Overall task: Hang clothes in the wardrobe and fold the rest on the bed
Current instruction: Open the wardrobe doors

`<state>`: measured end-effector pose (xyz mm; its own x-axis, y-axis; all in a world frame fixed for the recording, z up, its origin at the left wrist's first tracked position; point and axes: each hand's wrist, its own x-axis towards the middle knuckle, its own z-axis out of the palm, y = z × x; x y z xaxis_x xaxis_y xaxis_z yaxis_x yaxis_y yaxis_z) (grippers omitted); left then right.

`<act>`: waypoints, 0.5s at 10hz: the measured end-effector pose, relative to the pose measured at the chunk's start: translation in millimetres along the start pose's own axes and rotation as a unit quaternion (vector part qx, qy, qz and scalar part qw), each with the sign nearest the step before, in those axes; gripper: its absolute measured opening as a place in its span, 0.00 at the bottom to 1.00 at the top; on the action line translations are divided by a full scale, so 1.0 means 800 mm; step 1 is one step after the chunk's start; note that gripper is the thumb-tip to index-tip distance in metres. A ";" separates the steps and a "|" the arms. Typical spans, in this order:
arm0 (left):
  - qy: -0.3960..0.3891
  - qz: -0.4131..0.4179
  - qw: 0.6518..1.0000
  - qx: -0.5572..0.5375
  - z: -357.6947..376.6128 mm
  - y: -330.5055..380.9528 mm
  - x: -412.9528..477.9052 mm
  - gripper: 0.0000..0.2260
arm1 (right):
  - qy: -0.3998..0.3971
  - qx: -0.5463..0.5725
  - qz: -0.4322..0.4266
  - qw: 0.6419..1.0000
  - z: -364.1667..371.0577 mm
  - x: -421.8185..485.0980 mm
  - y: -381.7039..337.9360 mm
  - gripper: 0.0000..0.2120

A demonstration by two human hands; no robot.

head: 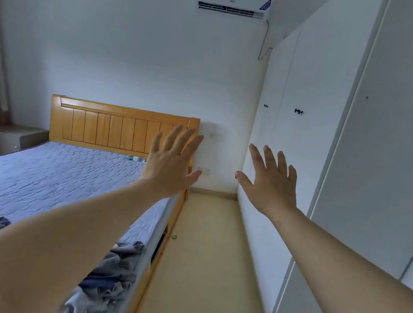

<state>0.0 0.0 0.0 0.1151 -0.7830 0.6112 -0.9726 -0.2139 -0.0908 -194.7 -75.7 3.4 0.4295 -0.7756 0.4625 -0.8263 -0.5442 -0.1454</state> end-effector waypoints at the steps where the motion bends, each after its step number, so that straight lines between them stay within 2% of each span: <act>1: -0.017 0.006 1.000 0.016 0.020 -0.022 -0.001 0.34 | -0.006 -0.020 0.010 1.000 0.020 0.009 -0.010 0.30; 5: -0.046 0.018 0.999 -0.016 0.097 -0.037 0.053 0.32 | -0.058 -0.014 0.027 0.998 0.089 0.067 0.004 0.30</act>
<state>49.6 -72.0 -32.7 0.0974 -0.8405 0.5330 -0.9822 -0.1674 -0.0846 -148.2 -141.9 -34.4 0.4219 -0.8365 0.3496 -0.8589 -0.4923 -0.1414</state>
